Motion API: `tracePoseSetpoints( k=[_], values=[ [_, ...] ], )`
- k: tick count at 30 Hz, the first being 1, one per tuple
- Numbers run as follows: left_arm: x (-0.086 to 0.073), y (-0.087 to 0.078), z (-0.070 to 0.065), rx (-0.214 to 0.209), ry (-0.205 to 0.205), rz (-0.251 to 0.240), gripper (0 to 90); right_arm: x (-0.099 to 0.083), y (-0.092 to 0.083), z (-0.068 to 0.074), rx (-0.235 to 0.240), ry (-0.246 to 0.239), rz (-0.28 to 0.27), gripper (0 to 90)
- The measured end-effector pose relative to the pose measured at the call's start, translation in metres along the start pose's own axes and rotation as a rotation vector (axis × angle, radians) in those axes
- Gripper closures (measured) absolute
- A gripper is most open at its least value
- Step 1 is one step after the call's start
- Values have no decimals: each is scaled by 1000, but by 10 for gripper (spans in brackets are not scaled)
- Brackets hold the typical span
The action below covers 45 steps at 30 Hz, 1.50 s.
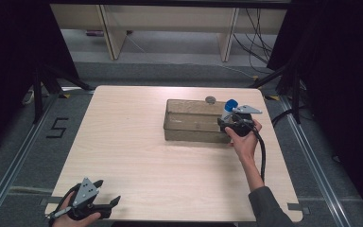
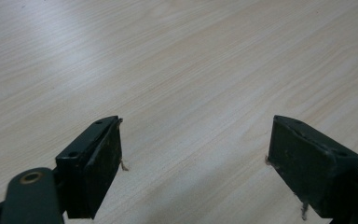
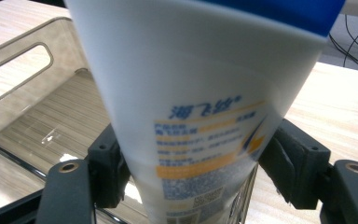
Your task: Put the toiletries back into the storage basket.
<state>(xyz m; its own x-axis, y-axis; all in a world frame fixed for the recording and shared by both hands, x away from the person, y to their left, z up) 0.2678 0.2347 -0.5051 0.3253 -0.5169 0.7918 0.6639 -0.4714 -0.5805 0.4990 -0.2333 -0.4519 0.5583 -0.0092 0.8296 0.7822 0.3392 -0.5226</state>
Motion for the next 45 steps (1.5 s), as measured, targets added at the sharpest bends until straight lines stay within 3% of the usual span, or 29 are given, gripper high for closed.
tracePoseSetpoints(
  k=[5, 6, 7, 11, 14, 21, 23, 34, 37, 38, 39, 41, 42, 45],
  values=[
    [0, 0, 0, 3, 1, 1, 171, -3, 1, 0, -15, -13, 12, 319],
    [0, 0, 0, 2, -1, 0, 171, -5, 1, 2, -10, 13, 14, 319],
    [0, 0, 0, 3, 0, 0, 171, -6, 2, 1, -15, -6, 9, 319],
    [0, 0, 0, 3, 1, 1, 171, -8, 3, 2, -9, 12, 16, 319],
    [0, 0, 0, 0, 1, 2, 171, -10, 5, 0, -10, -12, 19, 319],
    [0, 0, 0, 4, -7, -6, 171, -11, 6, 1, -13, -14, 21, 319],
    [0, 0, 0, 4, -7, -6, 171, -11, 6, 0, -9, -39, 19, 319],
    [0, 0, 0, 0, 1, 2, 171, -16, 7, 4, 4, -9, 28, 318],
    [0, 0, 0, 0, 4, 2, 171, -15, 8, 3, 10, -26, 24, 318],
    [0, 0, 0, -1, 7, 4, 171, -17, 8, 6, 12, 8, 25, 318],
    [0, 0, 0, 2, 5, 5, 171, -17, 9, 4, 10, -16, 15, 318],
    [0, -1, 1, 4, 24, 22, 171, -18, 9, 6, 13, -1, 29, 318],
    [0, 0, 0, 0, 6, 6, 171, -18, 10, 5, 14, -8, 31, 318],
    [0, 0, 0, -1, 6, 4, 171, -18, 13, 4, 16, -27, 24, 318]
  ],
)
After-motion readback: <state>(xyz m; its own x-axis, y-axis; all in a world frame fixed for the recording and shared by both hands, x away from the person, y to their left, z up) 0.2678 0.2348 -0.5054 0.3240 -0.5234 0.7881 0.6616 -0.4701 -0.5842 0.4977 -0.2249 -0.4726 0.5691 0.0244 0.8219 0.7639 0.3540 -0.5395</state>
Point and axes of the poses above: each handheld gripper's, and its own axes: y roughly forward along the jaws, x roughly out of its top, z roughly to its left, the point moved 1 cm from there along y, roughly forward along the jaws, and after that the axes turned 12 degrees about y, right-handed, at the moved point
